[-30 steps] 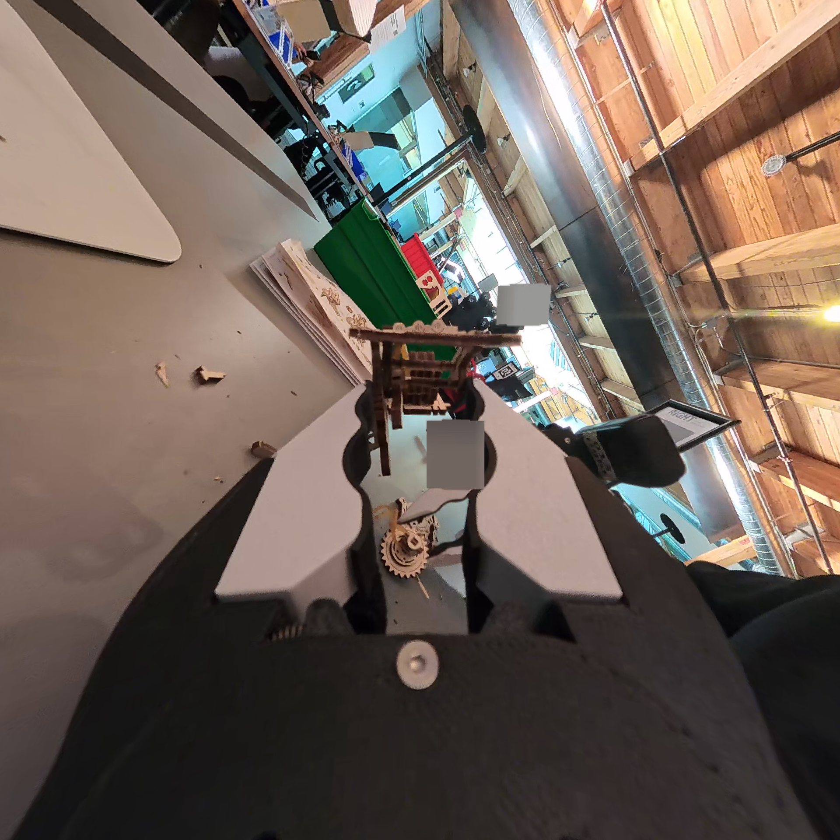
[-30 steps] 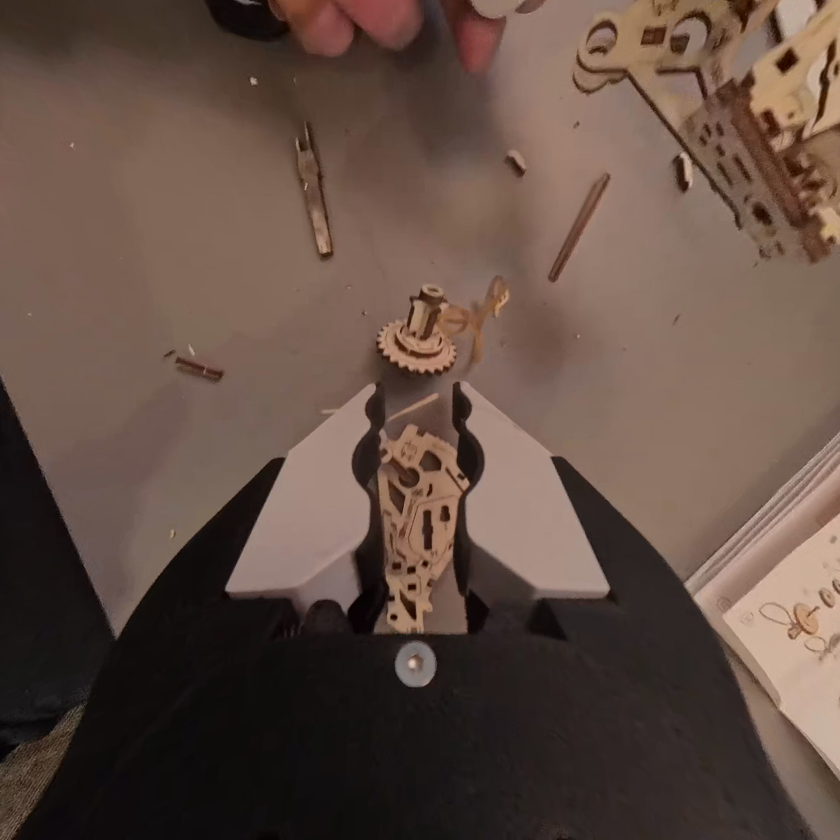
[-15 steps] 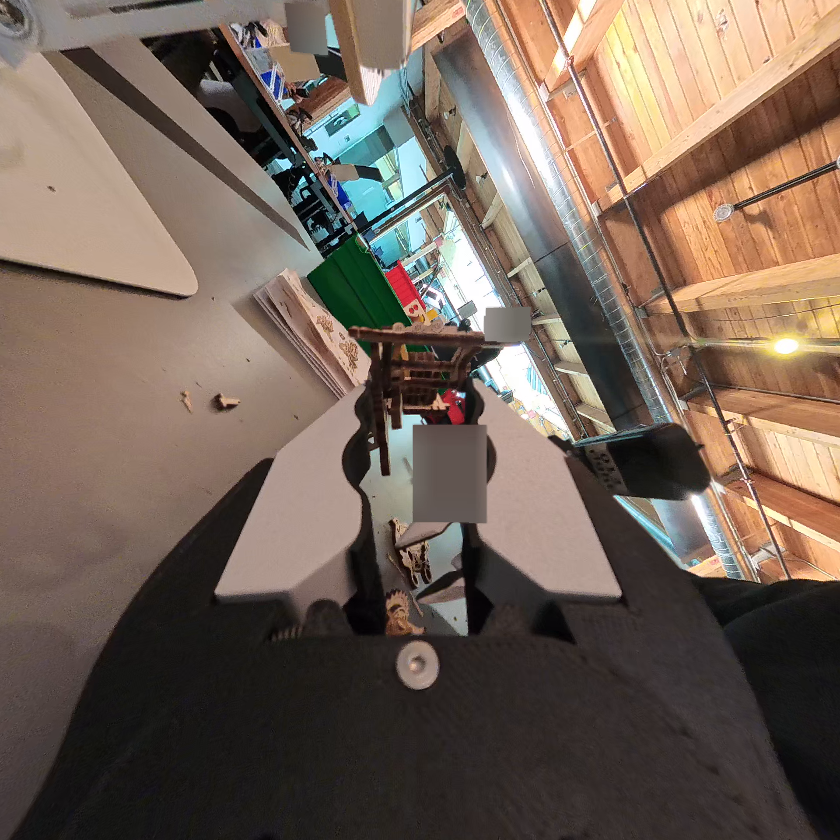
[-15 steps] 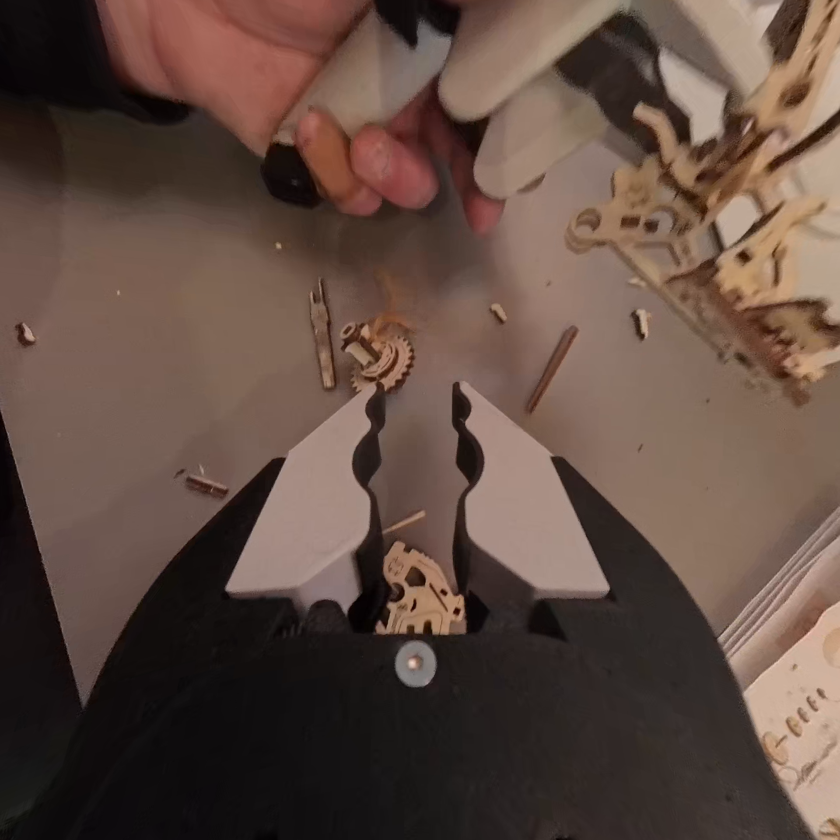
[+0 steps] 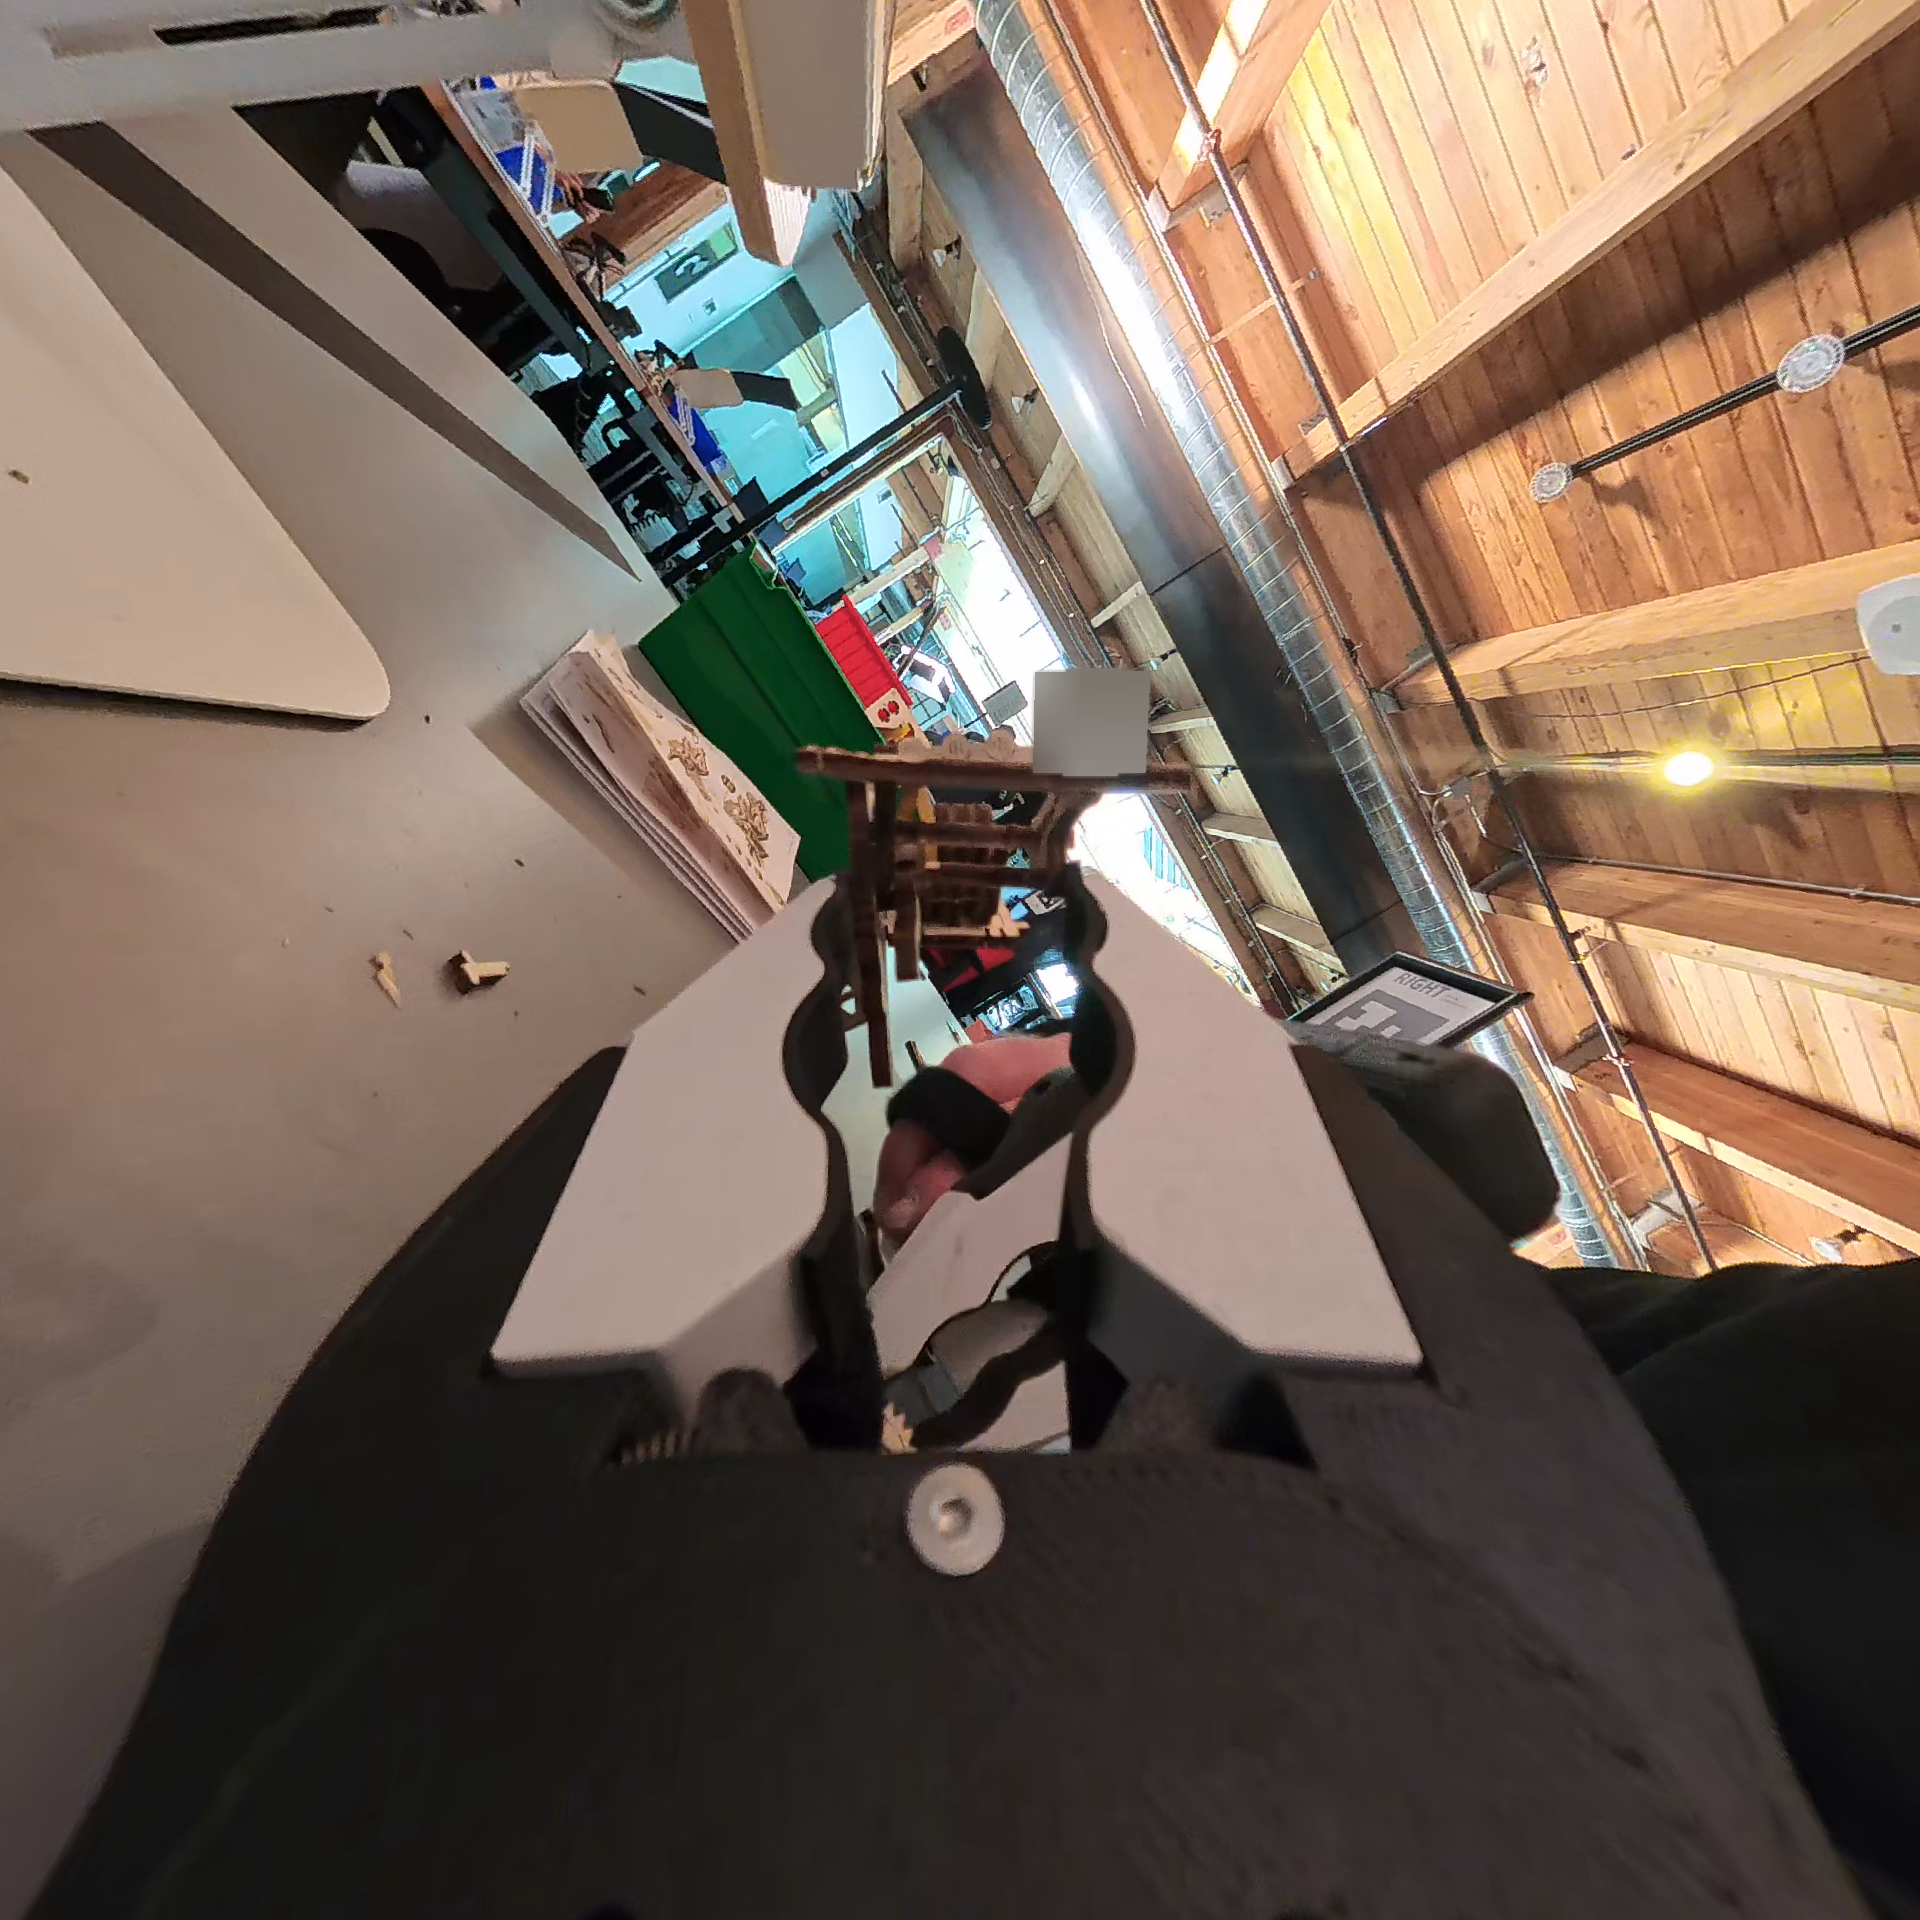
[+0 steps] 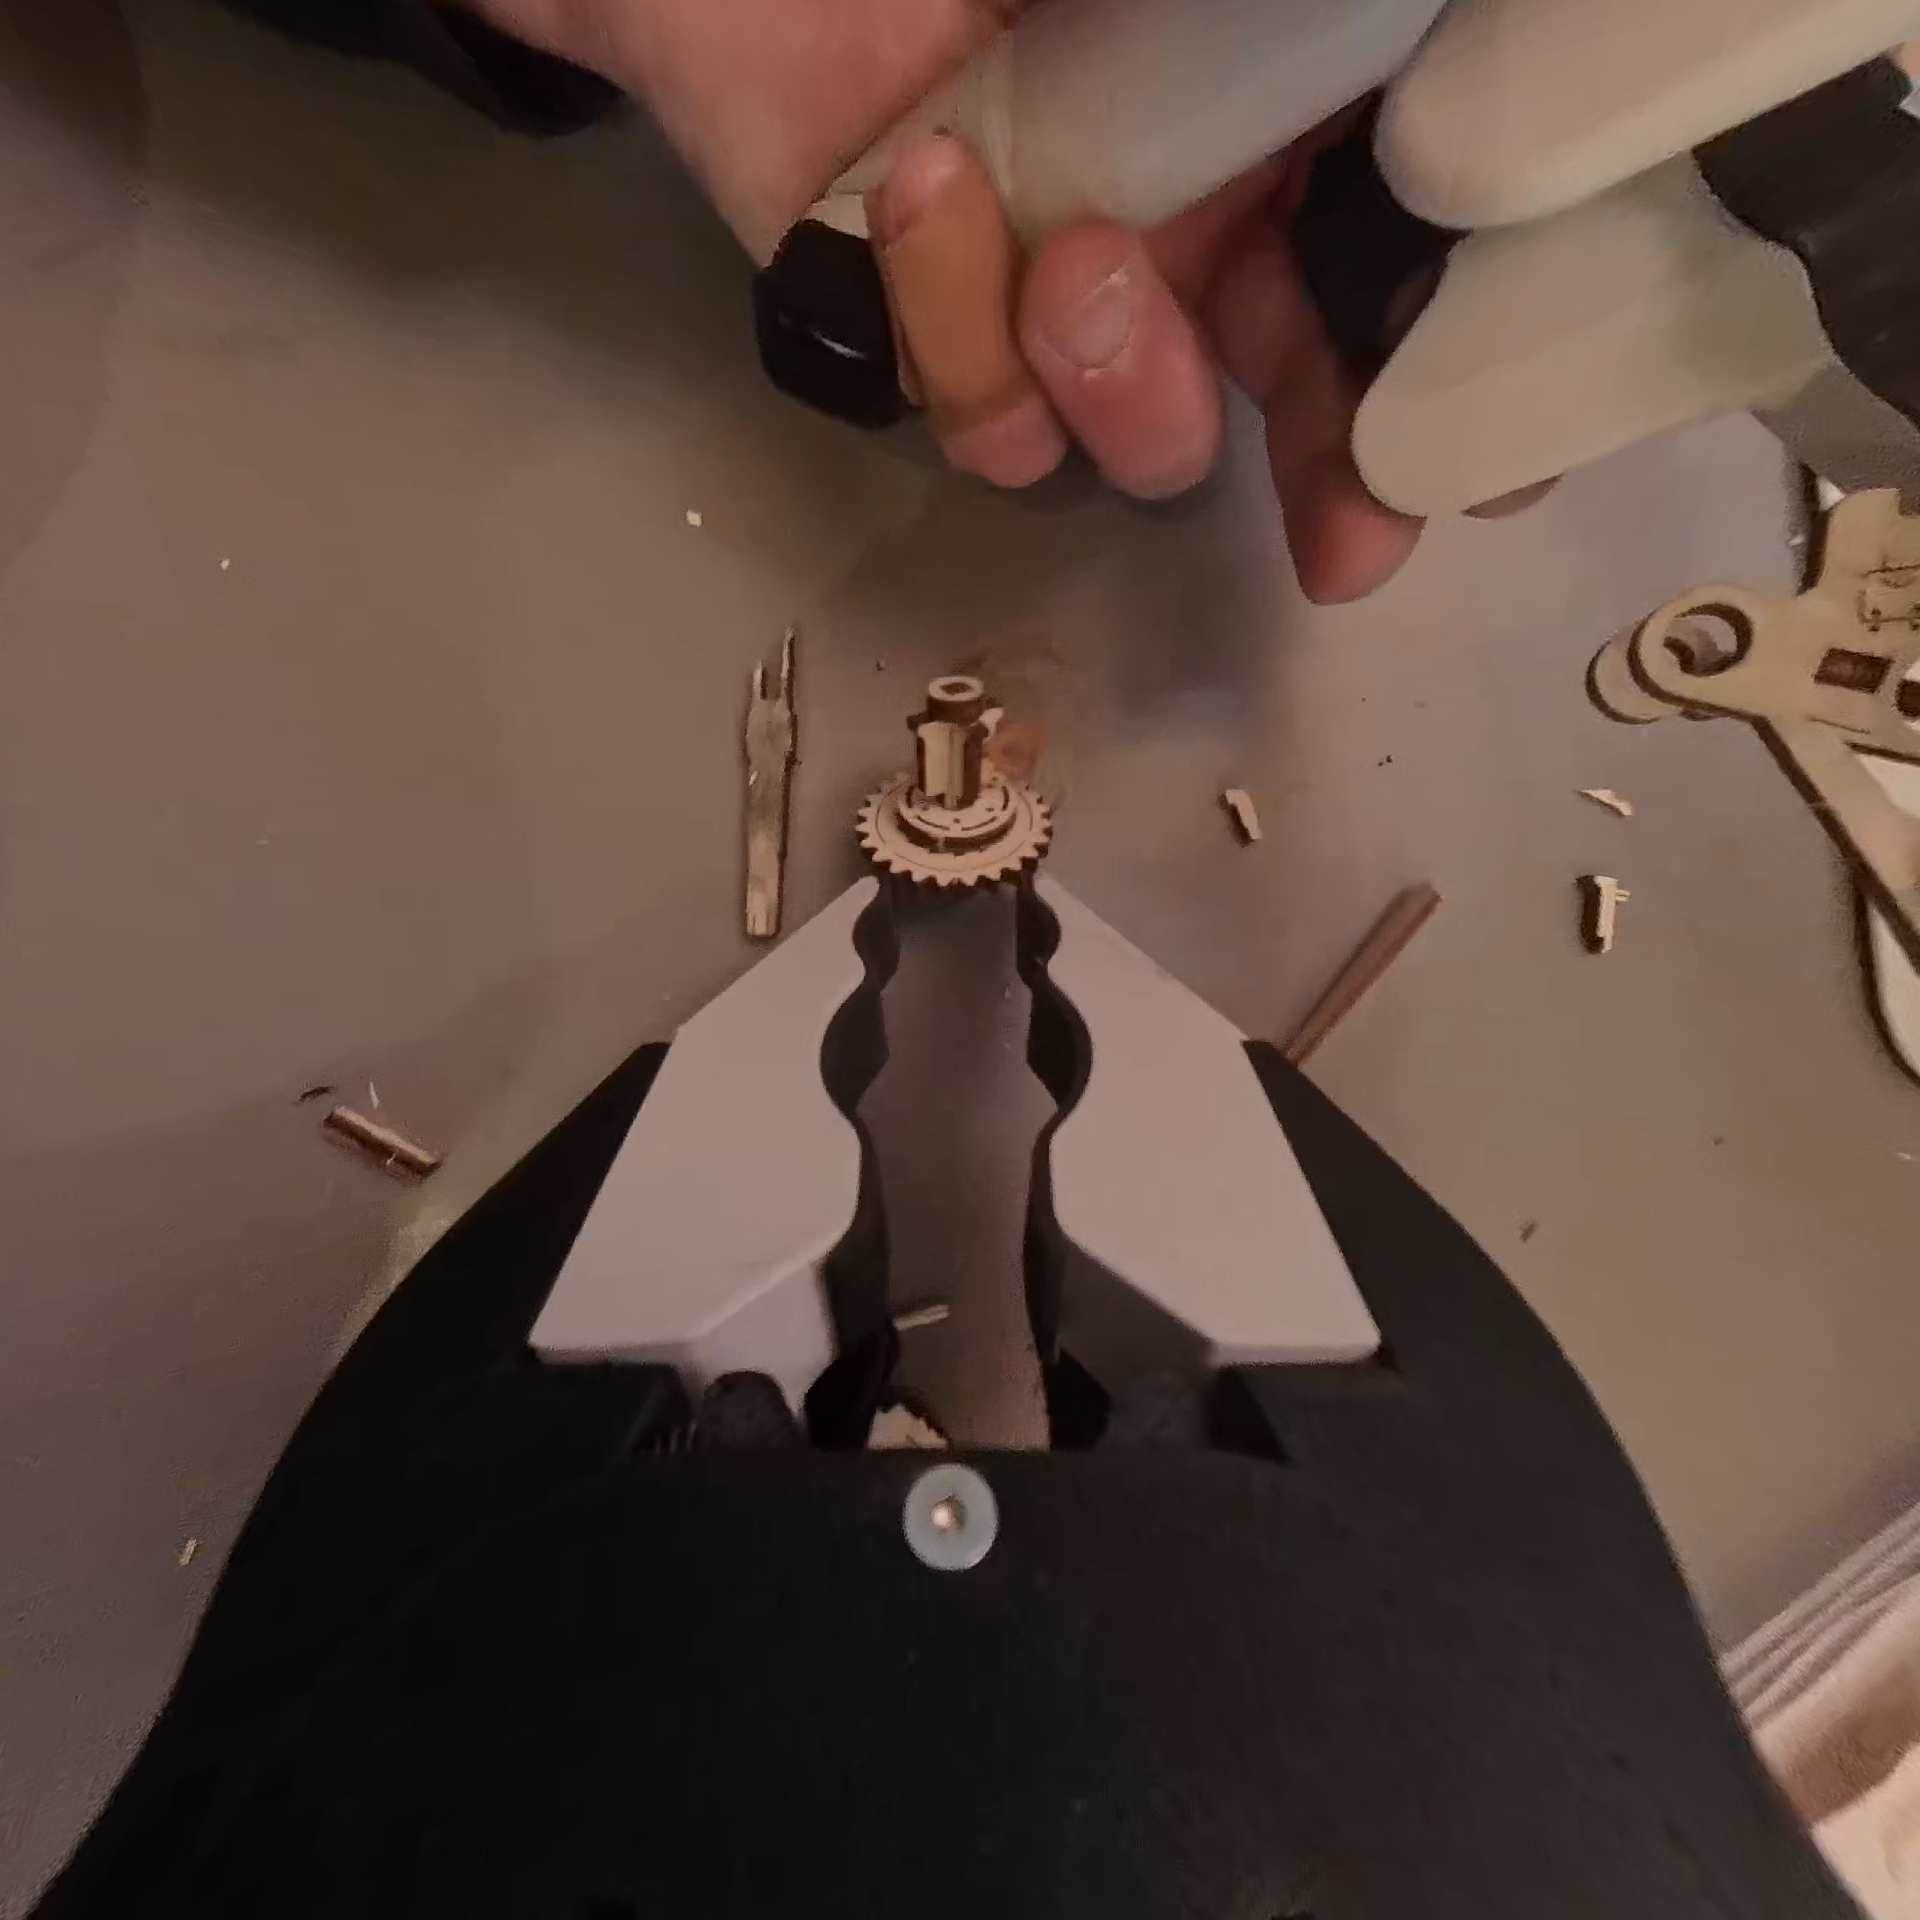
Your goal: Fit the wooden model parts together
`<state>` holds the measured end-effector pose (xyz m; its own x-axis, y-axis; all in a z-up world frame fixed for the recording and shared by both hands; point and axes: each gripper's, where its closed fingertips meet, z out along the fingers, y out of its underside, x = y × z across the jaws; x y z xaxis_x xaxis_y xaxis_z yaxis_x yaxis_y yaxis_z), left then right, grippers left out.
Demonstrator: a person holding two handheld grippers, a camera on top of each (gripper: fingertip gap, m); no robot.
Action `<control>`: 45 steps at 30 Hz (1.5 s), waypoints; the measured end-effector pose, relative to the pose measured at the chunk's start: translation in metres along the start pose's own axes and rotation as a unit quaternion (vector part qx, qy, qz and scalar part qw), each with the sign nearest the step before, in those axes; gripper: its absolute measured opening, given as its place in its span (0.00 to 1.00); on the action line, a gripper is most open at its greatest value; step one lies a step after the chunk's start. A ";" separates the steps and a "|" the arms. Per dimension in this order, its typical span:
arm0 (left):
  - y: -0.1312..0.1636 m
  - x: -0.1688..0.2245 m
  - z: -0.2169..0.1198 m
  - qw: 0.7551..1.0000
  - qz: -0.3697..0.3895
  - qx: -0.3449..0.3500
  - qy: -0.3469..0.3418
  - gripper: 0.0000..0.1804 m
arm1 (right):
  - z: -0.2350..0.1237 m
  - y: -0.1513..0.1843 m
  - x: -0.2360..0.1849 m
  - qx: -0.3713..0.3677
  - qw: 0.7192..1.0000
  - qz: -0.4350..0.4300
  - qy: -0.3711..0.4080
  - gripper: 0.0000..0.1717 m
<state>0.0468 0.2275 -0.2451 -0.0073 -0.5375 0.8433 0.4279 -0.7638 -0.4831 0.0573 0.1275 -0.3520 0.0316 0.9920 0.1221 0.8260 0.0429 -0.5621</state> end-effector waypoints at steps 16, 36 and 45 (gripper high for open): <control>-0.005 0.015 0.004 0.993 0.116 0.035 -0.015 0.20 | -0.072 -0.030 0.044 0.043 0.966 0.254 -0.034 0.11; 0.070 -0.020 0.007 0.979 -0.027 -0.139 -0.146 0.21 | -0.078 0.025 0.012 0.007 0.936 0.347 -0.064 0.05; 0.066 -0.037 -0.013 0.960 -0.008 -0.172 -0.221 0.50 | -0.075 0.029 0.005 0.045 0.945 0.320 -0.052 0.05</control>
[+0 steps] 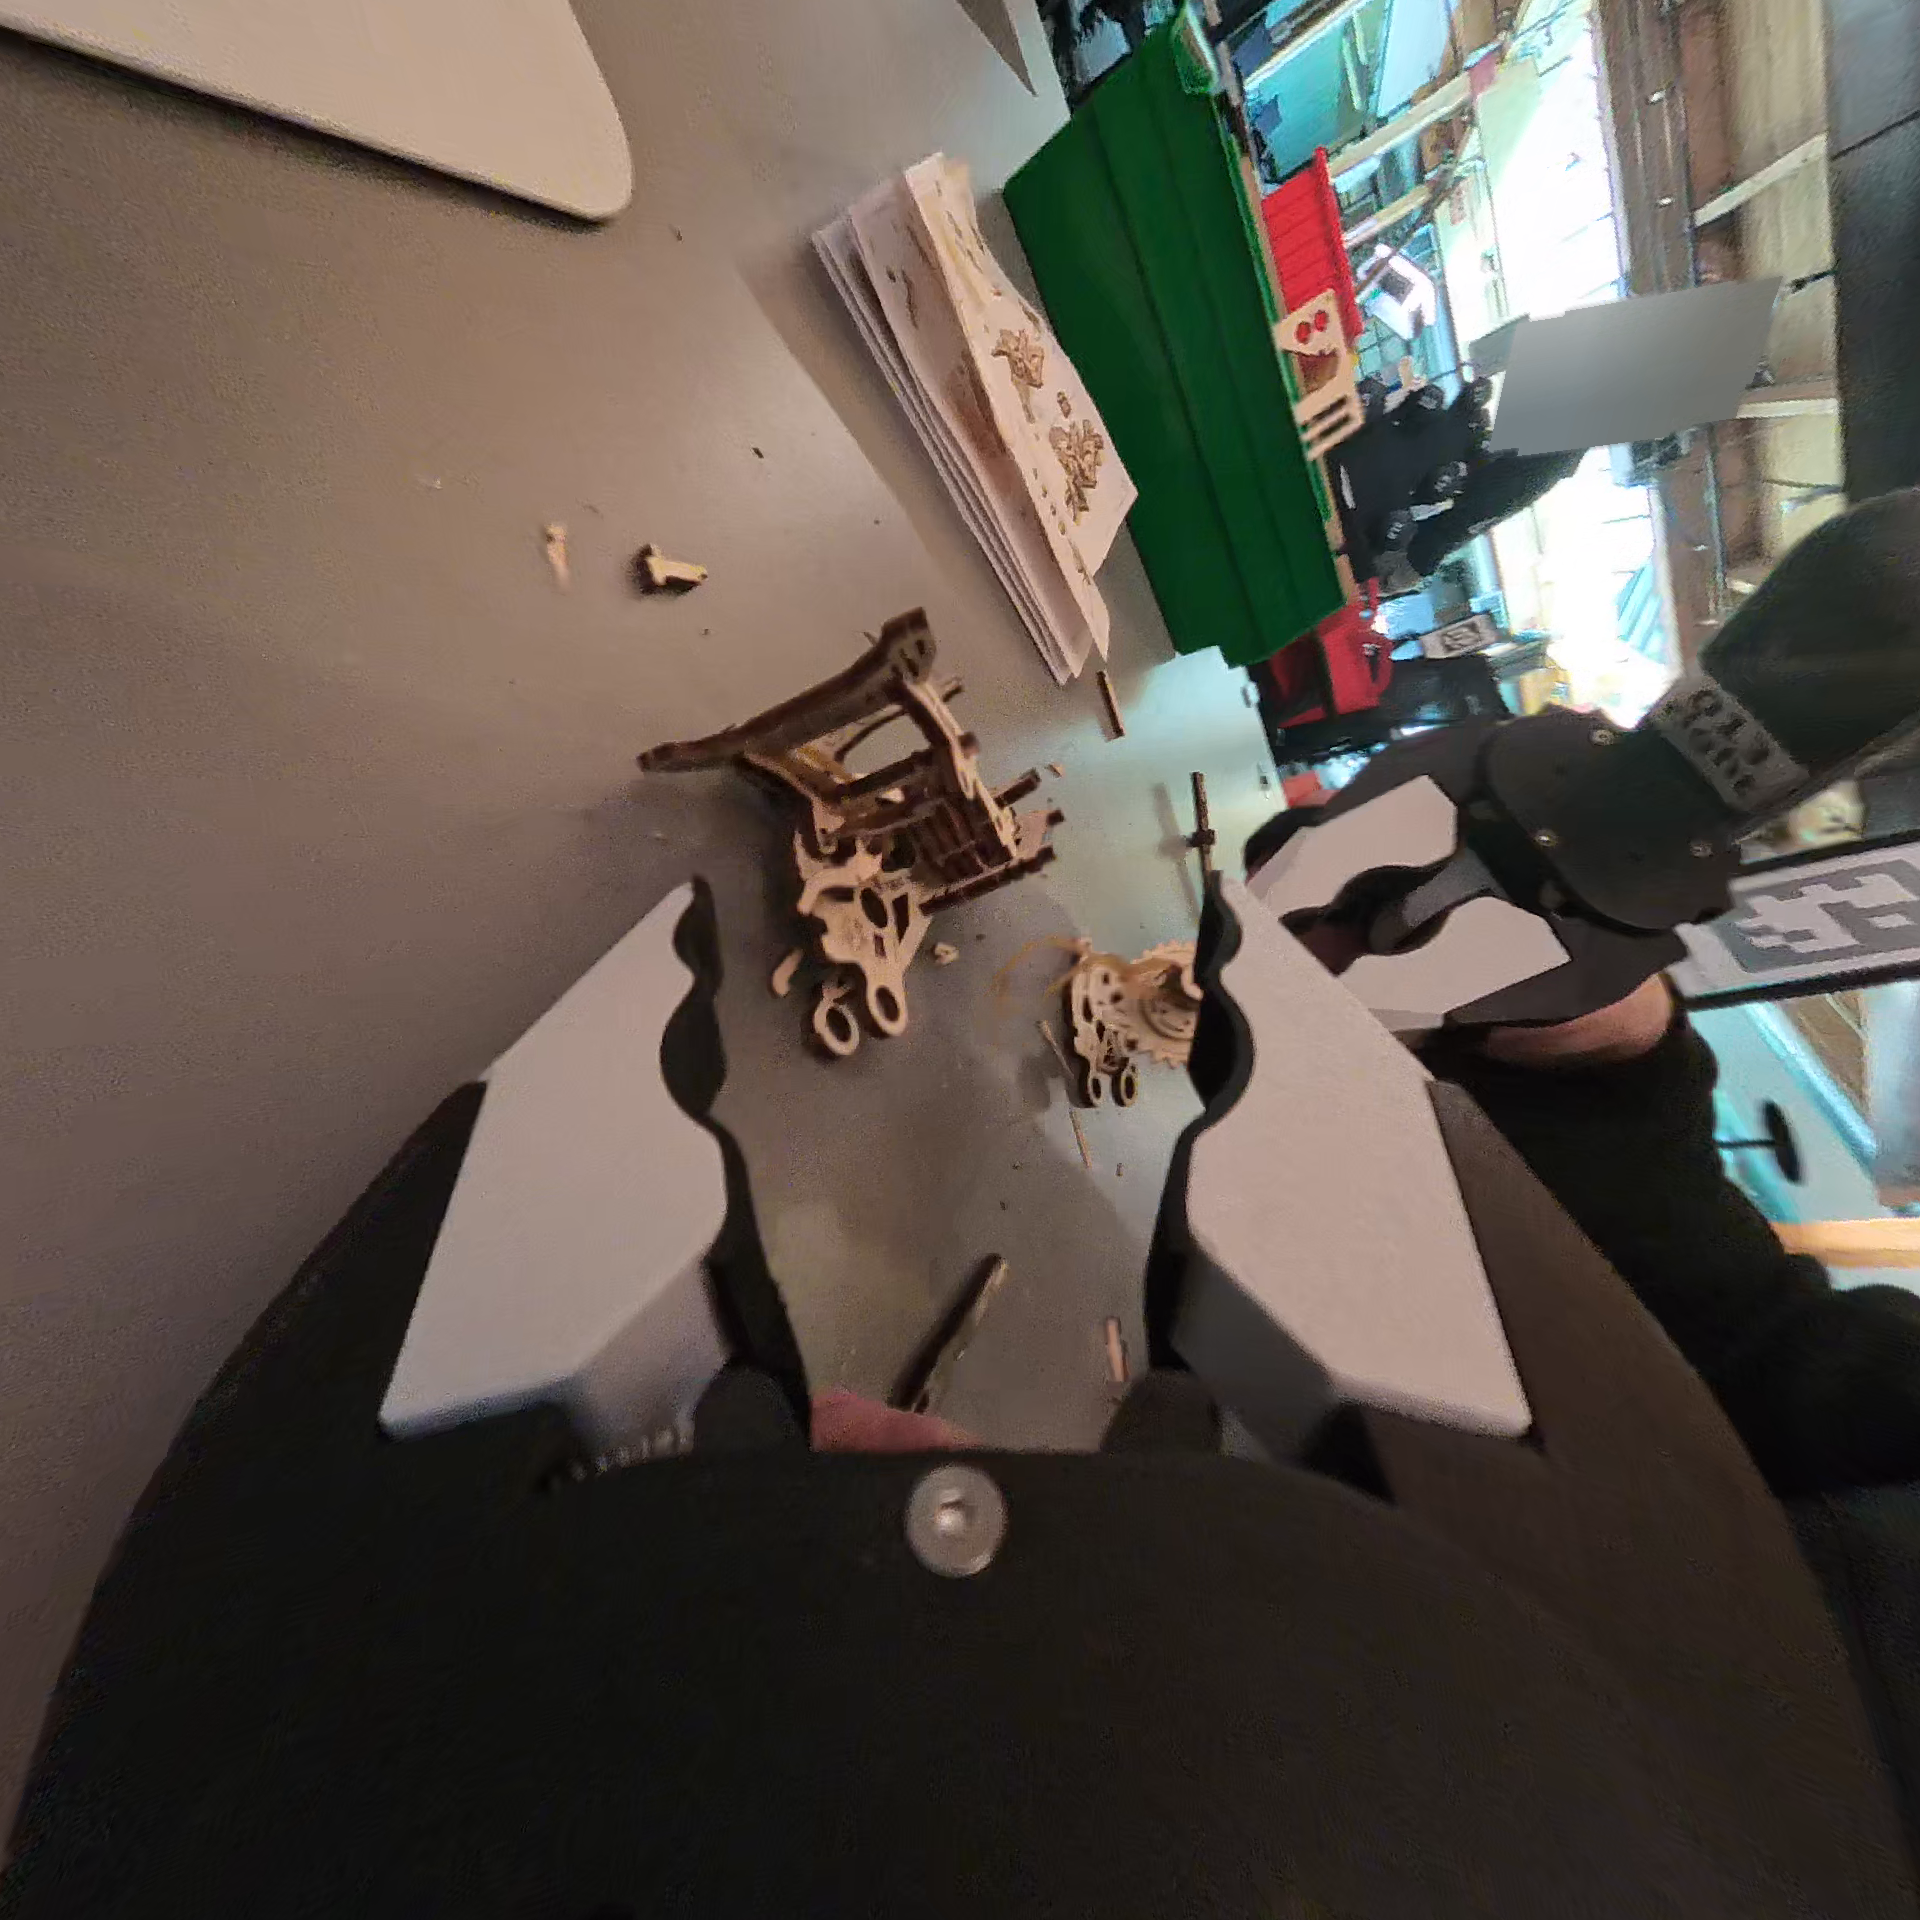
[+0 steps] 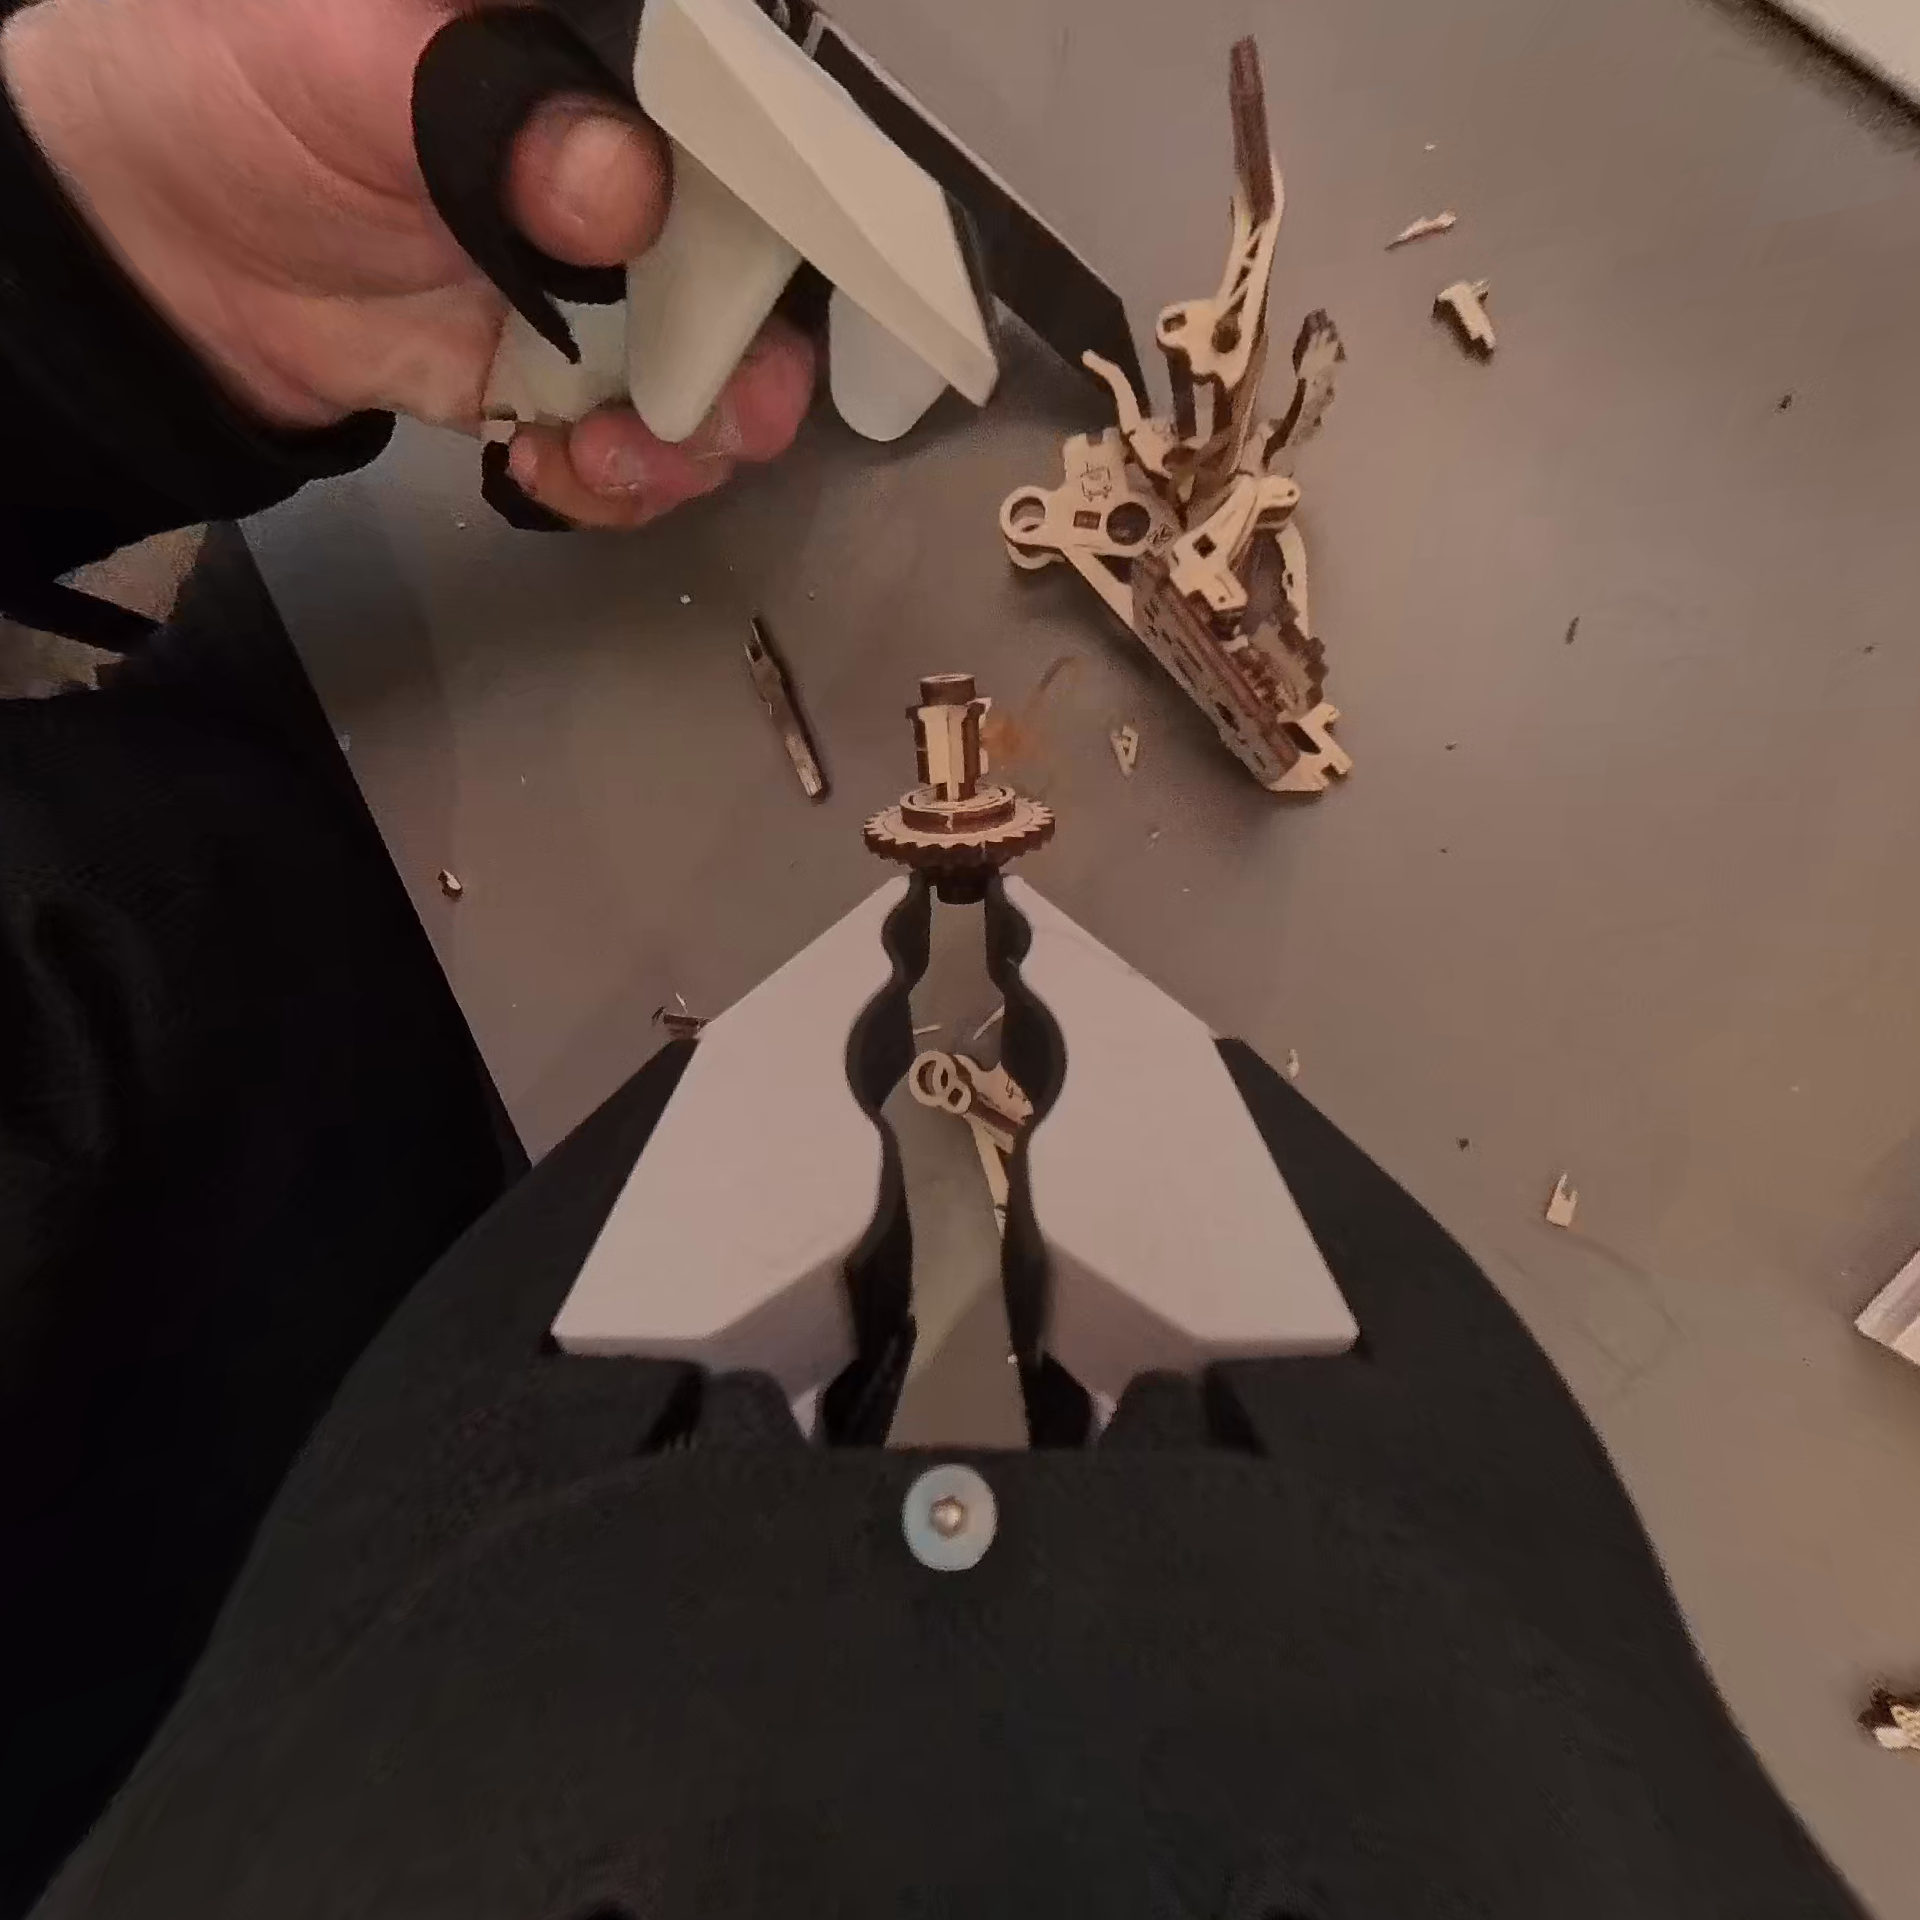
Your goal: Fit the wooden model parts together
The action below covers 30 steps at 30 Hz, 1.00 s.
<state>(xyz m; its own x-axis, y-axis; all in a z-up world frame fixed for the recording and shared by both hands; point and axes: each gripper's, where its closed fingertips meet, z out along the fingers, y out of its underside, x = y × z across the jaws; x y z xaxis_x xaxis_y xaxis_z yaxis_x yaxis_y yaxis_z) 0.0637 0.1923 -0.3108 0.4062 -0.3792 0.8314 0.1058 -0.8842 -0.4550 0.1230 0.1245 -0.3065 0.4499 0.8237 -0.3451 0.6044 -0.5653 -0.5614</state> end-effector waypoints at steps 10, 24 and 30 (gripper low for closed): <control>0.023 0.079 -0.019 0.975 0.210 -0.003 0.076 0.26 | -0.014 -0.022 -0.023 0.031 0.982 -0.161 0.089 0.05; 0.018 0.107 -0.018 0.970 0.146 0.053 0.185 0.07 | -0.039 -0.049 -0.029 0.089 0.959 -0.212 0.163 0.10; 0.005 0.117 -0.028 0.948 -0.002 0.092 0.305 0.07 | -0.051 -0.070 -0.043 0.165 0.919 -0.293 0.209 0.10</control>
<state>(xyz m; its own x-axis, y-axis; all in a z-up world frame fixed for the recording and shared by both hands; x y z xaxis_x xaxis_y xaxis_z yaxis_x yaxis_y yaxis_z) 0.0860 0.1360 -0.2068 -0.1879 -0.5130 0.8375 0.2849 -0.8445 -0.4534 0.0947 0.1258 -0.2143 0.3660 0.8547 0.3681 0.6222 0.0693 -0.7798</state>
